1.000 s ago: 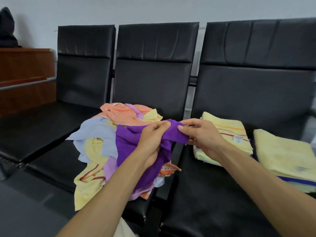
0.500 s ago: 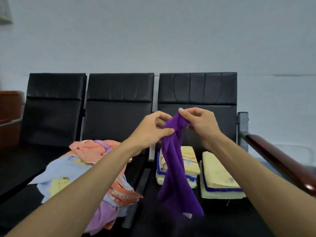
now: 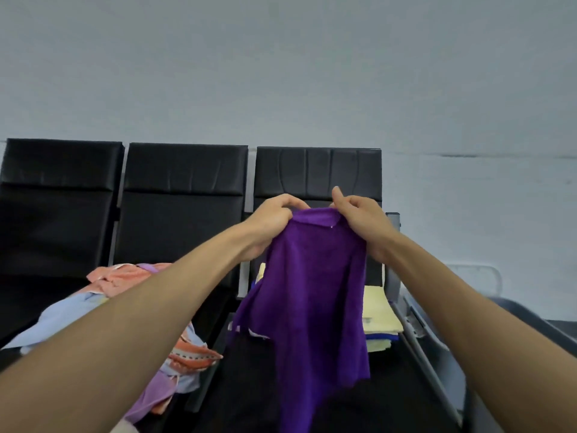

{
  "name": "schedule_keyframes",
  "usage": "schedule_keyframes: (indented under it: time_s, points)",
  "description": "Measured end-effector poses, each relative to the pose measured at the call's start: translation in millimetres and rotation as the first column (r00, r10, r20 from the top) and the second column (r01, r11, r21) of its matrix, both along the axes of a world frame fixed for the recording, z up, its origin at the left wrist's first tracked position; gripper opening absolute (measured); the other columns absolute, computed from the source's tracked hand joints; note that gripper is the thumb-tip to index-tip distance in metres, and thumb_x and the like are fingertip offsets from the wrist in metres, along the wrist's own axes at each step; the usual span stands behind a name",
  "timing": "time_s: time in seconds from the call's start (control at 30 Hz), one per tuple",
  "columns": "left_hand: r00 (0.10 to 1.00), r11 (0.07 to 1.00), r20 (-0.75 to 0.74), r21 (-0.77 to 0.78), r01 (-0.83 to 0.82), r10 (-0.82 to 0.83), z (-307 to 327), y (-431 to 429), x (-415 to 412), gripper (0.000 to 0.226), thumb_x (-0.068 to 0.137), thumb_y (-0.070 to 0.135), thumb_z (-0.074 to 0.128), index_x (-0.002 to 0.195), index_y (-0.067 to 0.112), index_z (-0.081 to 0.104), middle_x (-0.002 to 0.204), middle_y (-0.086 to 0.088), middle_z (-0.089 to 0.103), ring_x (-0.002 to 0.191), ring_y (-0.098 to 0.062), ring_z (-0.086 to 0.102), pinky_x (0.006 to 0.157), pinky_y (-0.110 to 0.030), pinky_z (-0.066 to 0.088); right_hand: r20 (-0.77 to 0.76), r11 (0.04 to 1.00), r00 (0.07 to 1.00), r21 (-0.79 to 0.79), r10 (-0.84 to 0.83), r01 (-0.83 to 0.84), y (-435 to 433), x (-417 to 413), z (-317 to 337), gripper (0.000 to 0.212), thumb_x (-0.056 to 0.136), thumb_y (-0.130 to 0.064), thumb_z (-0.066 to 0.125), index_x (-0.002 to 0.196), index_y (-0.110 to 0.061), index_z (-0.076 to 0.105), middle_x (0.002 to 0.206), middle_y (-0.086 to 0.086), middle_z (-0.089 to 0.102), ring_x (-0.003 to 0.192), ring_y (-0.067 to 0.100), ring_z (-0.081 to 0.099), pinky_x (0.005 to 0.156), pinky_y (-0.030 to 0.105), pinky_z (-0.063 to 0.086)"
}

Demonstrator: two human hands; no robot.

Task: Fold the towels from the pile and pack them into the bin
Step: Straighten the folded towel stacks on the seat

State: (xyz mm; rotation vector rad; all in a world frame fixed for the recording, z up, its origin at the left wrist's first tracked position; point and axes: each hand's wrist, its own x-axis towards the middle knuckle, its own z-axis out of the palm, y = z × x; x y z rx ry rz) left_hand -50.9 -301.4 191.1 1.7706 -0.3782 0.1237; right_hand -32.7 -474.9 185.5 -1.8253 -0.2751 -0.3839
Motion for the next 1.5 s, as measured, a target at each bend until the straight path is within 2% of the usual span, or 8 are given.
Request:
schedule_keyframes:
  time_s: [0.13,0.3,0.63,0.83,1.0,1.2,1.37,1.5]
  points:
    - [0.98,0.98,0.01,-0.007,0.196,-0.196,0,6,-4,0.02,0.091,0.018,0.065,0.111,0.014,0.064,0.096,-0.001,0.069,0.084,-0.013,0.068,0.071,-0.025,0.055,-0.242,0.931,0.912,0.244,0.33,-0.272,-20,-11,6,0.038,0.095,-0.048,0.049,0.095,-0.013,0.064,0.085,0.004,0.067,0.07,0.016,0.062,0.061,0.029,0.051]
    - [0.968,0.968,0.241,0.25,0.015,-0.077,-4,10,-3,0.018,0.084,0.019,0.073,0.102,0.023,0.074,0.098,0.003,0.072,0.092,-0.01,0.067,0.077,-0.024,0.056,-0.203,0.853,0.839,0.265,0.505,-0.45,-34,-9,-3,0.022,0.093,0.002,0.052,0.112,-0.004,0.061,0.099,0.012,0.068,0.082,0.019,0.068,0.073,0.029,0.059]
    - [0.997,0.996,0.048,-0.068,-0.057,0.061,-15,13,19,0.024,0.099,0.025,0.054,0.079,0.018,0.066,0.072,0.004,0.066,0.07,-0.011,0.061,0.066,-0.025,0.048,-0.305,0.908,0.924,-0.273,0.233,-0.319,-43,10,-33,0.016,0.081,-0.015,0.075,0.096,-0.011,0.073,0.097,0.007,0.075,0.09,0.022,0.071,0.077,0.031,0.056]
    - [0.947,0.939,-0.043,-0.124,-0.322,0.319,-39,22,67,0.025,0.101,0.015,0.048,0.08,0.015,0.061,0.077,-0.005,0.059,0.071,-0.019,0.054,0.069,-0.033,0.044,-0.226,0.526,0.972,-0.836,-0.066,-0.159,-55,38,-65,0.029,0.092,-0.02,0.061,0.066,-0.031,0.057,0.071,-0.012,0.058,0.076,0.014,0.056,0.075,0.027,0.041]
    - [0.848,0.841,0.012,-0.143,-0.522,0.529,-52,31,89,0.015,0.099,0.018,0.052,0.09,0.017,0.065,0.089,0.001,0.064,0.082,-0.013,0.057,0.065,-0.024,0.043,0.03,0.65,0.969,-0.737,-0.246,0.188,-68,57,-73,0.026,0.097,-0.028,0.054,0.075,-0.017,0.063,0.07,-0.002,0.057,0.074,0.018,0.053,0.064,0.024,0.036]
    - [0.894,0.897,0.148,-0.206,-0.391,0.423,-51,42,73,0.015,0.101,0.019,0.049,0.102,0.014,0.064,0.089,0.002,0.066,0.078,-0.006,0.06,0.061,-0.012,0.048,0.341,0.709,0.905,-0.572,-0.252,0.413,-78,56,-61,0.024,0.099,-0.034,0.049,0.084,-0.017,0.055,0.075,-0.003,0.054,0.072,0.017,0.046,0.067,0.029,0.032]
    - [0.961,0.972,0.143,-0.053,-0.231,0.236,-72,67,47,0.016,0.101,0.02,0.049,0.105,0.012,0.063,0.089,-0.008,0.068,0.079,-0.017,0.064,0.075,-0.033,0.055,0.325,0.686,0.942,-0.666,-0.083,0.291,-83,33,-66,0.029,0.095,-0.043,0.054,0.077,-0.021,0.06,0.064,-0.014,0.053,0.064,0.011,0.052,0.063,0.03,0.038]
    - [0.987,0.983,0.0,0.095,-0.158,0.159,-111,82,27,0.015,0.102,0.015,0.046,0.101,0.01,0.061,0.082,-0.006,0.067,0.078,-0.02,0.065,0.063,-0.028,0.056,-0.011,0.526,0.992,-0.847,0.129,-0.077,-80,12,-81,0.027,0.092,-0.042,0.059,0.068,-0.029,0.06,0.065,-0.011,0.059,0.062,0.004,0.055,0.06,0.019,0.039]
